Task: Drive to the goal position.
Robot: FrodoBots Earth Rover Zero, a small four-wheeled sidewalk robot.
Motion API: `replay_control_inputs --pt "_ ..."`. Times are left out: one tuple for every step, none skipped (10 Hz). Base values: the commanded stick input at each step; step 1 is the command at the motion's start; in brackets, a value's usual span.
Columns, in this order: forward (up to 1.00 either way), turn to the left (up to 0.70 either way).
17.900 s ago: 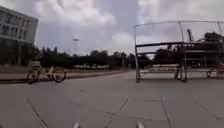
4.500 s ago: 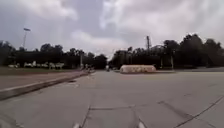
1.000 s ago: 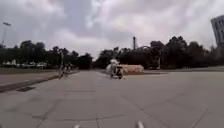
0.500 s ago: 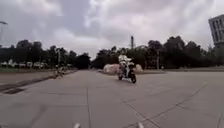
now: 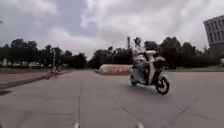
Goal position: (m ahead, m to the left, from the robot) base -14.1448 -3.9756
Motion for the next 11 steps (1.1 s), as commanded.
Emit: replay_control_inputs --pt "0.6 0.0" --pt "0.6 0.0" --pt "0.6 0.0" --pt "0.6 0.0" --pt "0.5 0.0" --pt "0.0 0.0" --pt "0.0 0.0" --pt "0.0 0.12" --pt "0.0 0.42" --pt "0.0 0.6" --pt "0.0 0.6"
